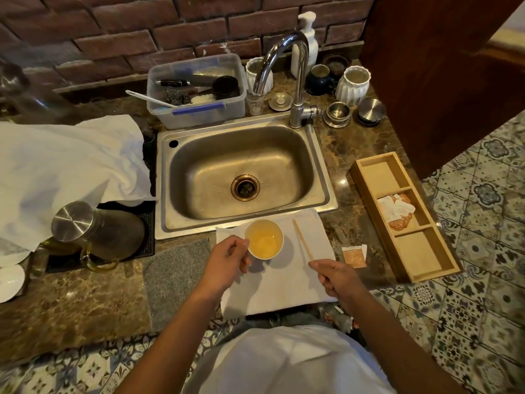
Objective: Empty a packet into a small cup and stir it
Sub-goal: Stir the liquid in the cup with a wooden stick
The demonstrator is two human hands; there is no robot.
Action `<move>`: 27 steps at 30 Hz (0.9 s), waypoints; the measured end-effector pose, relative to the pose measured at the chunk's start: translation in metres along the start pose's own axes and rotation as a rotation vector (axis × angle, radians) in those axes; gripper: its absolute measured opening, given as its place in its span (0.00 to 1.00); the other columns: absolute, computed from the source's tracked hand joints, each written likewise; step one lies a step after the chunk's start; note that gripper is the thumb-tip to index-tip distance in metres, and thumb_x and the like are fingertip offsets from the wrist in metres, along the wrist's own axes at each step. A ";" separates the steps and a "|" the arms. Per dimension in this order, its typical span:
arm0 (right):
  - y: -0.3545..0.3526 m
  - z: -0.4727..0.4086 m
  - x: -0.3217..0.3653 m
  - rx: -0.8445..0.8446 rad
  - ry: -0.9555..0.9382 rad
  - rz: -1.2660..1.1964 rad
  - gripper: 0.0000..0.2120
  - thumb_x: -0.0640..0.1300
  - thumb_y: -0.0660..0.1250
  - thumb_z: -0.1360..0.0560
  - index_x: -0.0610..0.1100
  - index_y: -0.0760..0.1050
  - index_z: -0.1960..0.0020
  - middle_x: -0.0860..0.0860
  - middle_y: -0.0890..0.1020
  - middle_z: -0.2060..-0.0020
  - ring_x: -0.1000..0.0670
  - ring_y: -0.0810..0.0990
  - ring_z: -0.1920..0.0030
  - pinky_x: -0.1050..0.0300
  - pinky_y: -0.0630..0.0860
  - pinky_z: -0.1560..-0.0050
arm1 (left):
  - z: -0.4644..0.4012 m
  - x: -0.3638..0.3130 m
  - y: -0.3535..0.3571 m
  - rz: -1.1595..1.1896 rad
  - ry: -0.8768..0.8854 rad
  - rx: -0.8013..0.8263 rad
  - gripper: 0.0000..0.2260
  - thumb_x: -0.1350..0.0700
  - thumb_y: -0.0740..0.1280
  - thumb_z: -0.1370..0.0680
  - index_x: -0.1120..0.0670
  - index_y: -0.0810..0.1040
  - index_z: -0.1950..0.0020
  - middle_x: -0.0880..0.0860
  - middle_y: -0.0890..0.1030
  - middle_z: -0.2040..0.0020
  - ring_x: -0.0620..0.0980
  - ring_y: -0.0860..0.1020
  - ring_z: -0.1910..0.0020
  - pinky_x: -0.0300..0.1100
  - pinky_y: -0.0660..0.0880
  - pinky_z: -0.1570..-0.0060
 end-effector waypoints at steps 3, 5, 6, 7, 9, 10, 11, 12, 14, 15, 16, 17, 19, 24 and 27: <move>0.000 -0.001 -0.001 -0.021 0.026 0.023 0.06 0.40 0.72 0.23 0.38 0.84 0.50 0.48 0.74 0.74 0.54 0.64 0.76 0.62 0.60 0.77 | 0.000 0.000 0.000 0.008 -0.009 -0.004 0.14 0.54 0.64 0.16 0.61 0.77 0.57 0.56 0.81 0.67 0.48 0.77 0.72 0.34 0.71 0.72; 0.001 -0.001 -0.004 -0.044 0.050 0.055 0.06 0.40 0.73 0.24 0.37 0.84 0.52 0.48 0.75 0.74 0.54 0.64 0.76 0.62 0.60 0.75 | 0.000 0.001 0.000 0.004 -0.008 -0.002 0.14 0.53 0.64 0.16 0.61 0.77 0.57 0.56 0.81 0.67 0.49 0.77 0.71 0.34 0.71 0.72; 0.002 -0.002 -0.005 -0.053 0.059 0.075 0.07 0.41 0.74 0.25 0.37 0.84 0.53 0.48 0.75 0.74 0.54 0.64 0.76 0.62 0.60 0.75 | 0.000 0.002 0.000 0.001 -0.011 -0.001 0.14 0.53 0.64 0.16 0.61 0.77 0.57 0.56 0.82 0.67 0.49 0.77 0.71 0.35 0.72 0.72; 0.002 -0.002 -0.007 -0.057 0.065 0.095 0.07 0.42 0.74 0.25 0.36 0.83 0.54 0.47 0.75 0.74 0.54 0.65 0.76 0.62 0.61 0.75 | 0.000 0.002 0.000 -0.001 -0.016 -0.001 0.14 0.52 0.64 0.17 0.61 0.77 0.57 0.56 0.82 0.66 0.50 0.77 0.70 0.35 0.72 0.72; 0.004 -0.002 -0.008 -0.062 0.070 0.138 0.09 0.43 0.75 0.25 0.37 0.83 0.59 0.47 0.76 0.73 0.54 0.65 0.77 0.63 0.61 0.76 | 0.000 0.003 -0.001 0.000 -0.018 -0.003 0.14 0.52 0.64 0.17 0.61 0.78 0.56 0.56 0.82 0.66 0.50 0.77 0.70 0.35 0.72 0.72; 0.005 -0.002 -0.008 -0.064 0.067 0.156 0.09 0.43 0.75 0.26 0.38 0.82 0.61 0.47 0.77 0.73 0.54 0.65 0.77 0.63 0.61 0.77 | 0.000 0.003 -0.001 0.002 -0.017 -0.004 0.14 0.52 0.64 0.17 0.61 0.77 0.56 0.56 0.82 0.66 0.50 0.77 0.70 0.35 0.72 0.72; 0.005 -0.002 -0.008 -0.068 0.066 0.170 0.10 0.43 0.75 0.26 0.38 0.82 0.62 0.47 0.77 0.73 0.54 0.65 0.78 0.63 0.61 0.77 | 0.000 0.003 -0.001 0.003 -0.016 -0.005 0.14 0.53 0.64 0.17 0.61 0.77 0.56 0.56 0.82 0.66 0.50 0.77 0.70 0.35 0.72 0.72; 0.005 -0.003 -0.008 -0.074 0.069 0.185 0.10 0.43 0.75 0.26 0.38 0.82 0.62 0.47 0.78 0.73 0.55 0.66 0.79 0.63 0.61 0.78 | 0.000 0.003 -0.001 0.004 -0.016 -0.004 0.14 0.53 0.64 0.17 0.61 0.77 0.56 0.56 0.82 0.66 0.50 0.77 0.70 0.35 0.72 0.71; 0.004 -0.003 -0.008 -0.095 0.082 0.226 0.12 0.44 0.75 0.26 0.38 0.82 0.65 0.48 0.79 0.75 0.55 0.66 0.79 0.63 0.62 0.78 | -0.001 0.003 -0.001 0.005 -0.017 0.000 0.14 0.53 0.64 0.17 0.62 0.77 0.56 0.56 0.82 0.66 0.50 0.77 0.71 0.35 0.72 0.72; 0.004 -0.004 -0.008 -0.106 0.086 0.247 0.12 0.44 0.75 0.27 0.38 0.82 0.66 0.48 0.80 0.75 0.55 0.67 0.79 0.62 0.62 0.78 | -0.001 0.003 -0.001 0.005 -0.018 0.001 0.14 0.53 0.64 0.17 0.62 0.78 0.56 0.56 0.82 0.66 0.50 0.77 0.71 0.36 0.72 0.72; 0.003 -0.004 -0.008 -0.115 0.087 0.264 0.12 0.45 0.75 0.27 0.39 0.82 0.66 0.48 0.81 0.74 0.54 0.67 0.79 0.62 0.63 0.77 | 0.000 0.003 -0.001 0.004 -0.018 0.001 0.14 0.53 0.64 0.17 0.62 0.78 0.56 0.56 0.82 0.66 0.50 0.77 0.71 0.37 0.73 0.72; 0.003 -0.004 -0.008 -0.122 0.088 0.274 0.12 0.45 0.76 0.27 0.39 0.82 0.66 0.47 0.82 0.73 0.54 0.68 0.79 0.62 0.63 0.78 | 0.000 0.003 -0.001 0.003 -0.018 0.001 0.14 0.53 0.64 0.17 0.62 0.78 0.57 0.56 0.82 0.66 0.49 0.77 0.71 0.37 0.73 0.71; 0.003 -0.003 -0.008 -0.135 0.090 0.275 0.12 0.45 0.76 0.27 0.38 0.83 0.65 0.47 0.83 0.72 0.55 0.68 0.79 0.62 0.64 0.78 | 0.001 0.002 -0.001 0.002 -0.021 -0.002 0.14 0.54 0.65 0.17 0.62 0.78 0.57 0.55 0.81 0.67 0.48 0.77 0.72 0.37 0.73 0.71; 0.007 0.003 -0.004 -0.137 0.091 0.325 0.13 0.47 0.75 0.26 0.37 0.84 0.61 0.47 0.84 0.72 0.55 0.70 0.79 0.61 0.66 0.73 | 0.004 0.001 -0.004 -0.003 -0.022 -0.012 0.14 0.53 0.65 0.17 0.59 0.78 0.59 0.53 0.81 0.69 0.48 0.77 0.72 0.38 0.73 0.72; 0.009 0.006 0.002 -0.133 0.098 0.343 0.14 0.48 0.73 0.25 0.37 0.83 0.60 0.47 0.82 0.72 0.55 0.71 0.78 0.61 0.66 0.73 | 0.008 -0.001 -0.006 -0.037 -0.007 -0.050 0.13 0.53 0.66 0.17 0.59 0.78 0.59 0.52 0.81 0.69 0.46 0.77 0.72 0.38 0.73 0.73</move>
Point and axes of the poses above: each hand's wrist, its own z-axis away from the middle knuckle, its own y-axis out of the palm, x = y × z, the point moved 7 cm from there along -z, towards the middle knuckle
